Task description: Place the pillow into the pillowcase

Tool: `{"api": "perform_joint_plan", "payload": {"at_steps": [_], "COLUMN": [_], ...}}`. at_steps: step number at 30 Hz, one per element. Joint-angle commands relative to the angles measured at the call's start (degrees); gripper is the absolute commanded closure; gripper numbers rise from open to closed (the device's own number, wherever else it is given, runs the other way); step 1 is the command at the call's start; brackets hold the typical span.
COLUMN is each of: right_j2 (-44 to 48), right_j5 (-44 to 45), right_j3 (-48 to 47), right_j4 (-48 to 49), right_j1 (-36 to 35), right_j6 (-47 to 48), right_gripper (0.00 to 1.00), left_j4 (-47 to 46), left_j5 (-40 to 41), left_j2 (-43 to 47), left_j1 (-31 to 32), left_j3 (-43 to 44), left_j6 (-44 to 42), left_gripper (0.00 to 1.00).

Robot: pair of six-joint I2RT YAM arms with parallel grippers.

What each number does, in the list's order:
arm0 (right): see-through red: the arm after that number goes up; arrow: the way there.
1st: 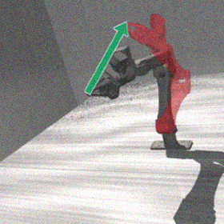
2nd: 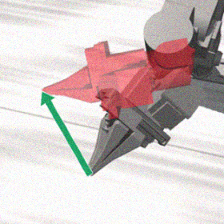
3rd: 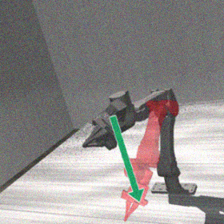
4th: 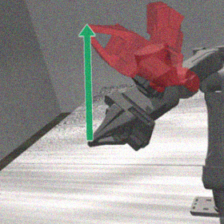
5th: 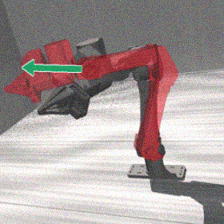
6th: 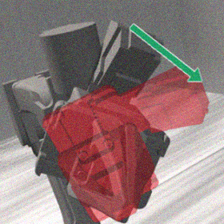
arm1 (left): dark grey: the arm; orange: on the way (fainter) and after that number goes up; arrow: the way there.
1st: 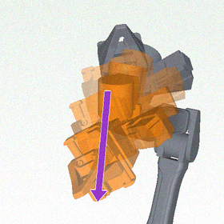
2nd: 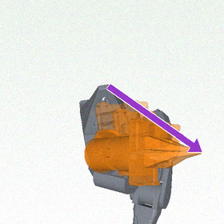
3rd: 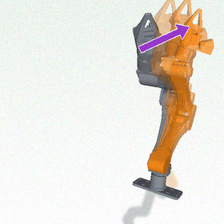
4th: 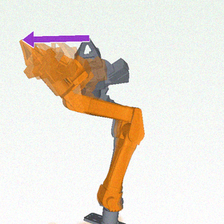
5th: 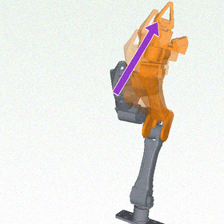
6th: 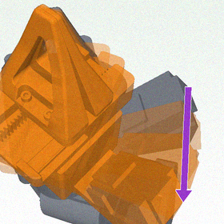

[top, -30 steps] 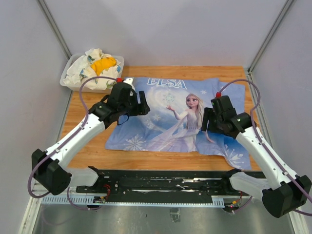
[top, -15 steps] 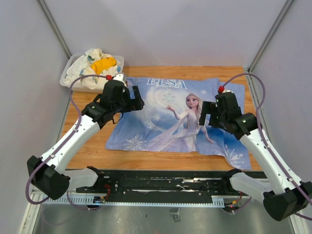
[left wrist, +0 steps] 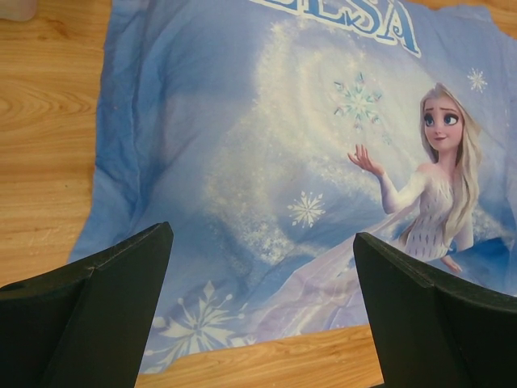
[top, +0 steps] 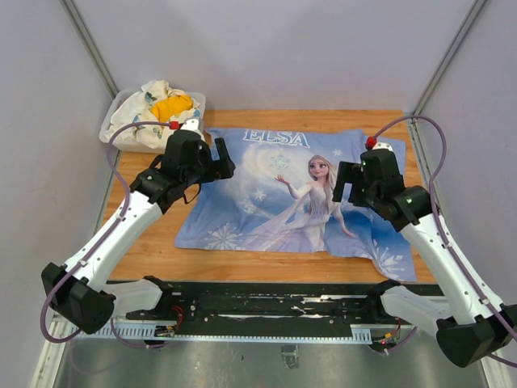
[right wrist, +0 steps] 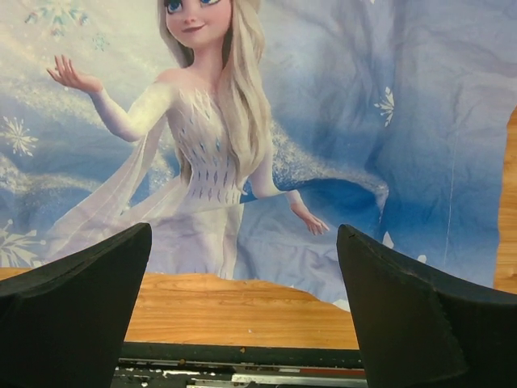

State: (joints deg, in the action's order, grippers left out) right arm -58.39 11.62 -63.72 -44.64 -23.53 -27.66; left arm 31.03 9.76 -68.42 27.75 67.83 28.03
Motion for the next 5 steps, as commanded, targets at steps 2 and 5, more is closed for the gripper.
{"api": "perform_joint_plan", "payload": {"at_steps": [2,5], "right_j2": [0.7,0.4], "right_j5": [2.0,2.1], "right_j3": [-2.9,-3.4], "right_j4": [0.9,0.9], "right_j1": [-0.5,-0.5], "right_j6": [1.7,2.0], "right_gripper": [0.02,0.02], "left_j4": [-0.6,-0.6], "left_j5": [0.2,0.1], "left_j2": [0.1,0.0], "left_j1": [-0.7,-0.8], "left_j3": [1.7,1.7], "left_j6": [-0.7,-0.8], "left_gripper": [0.01,0.01]}}
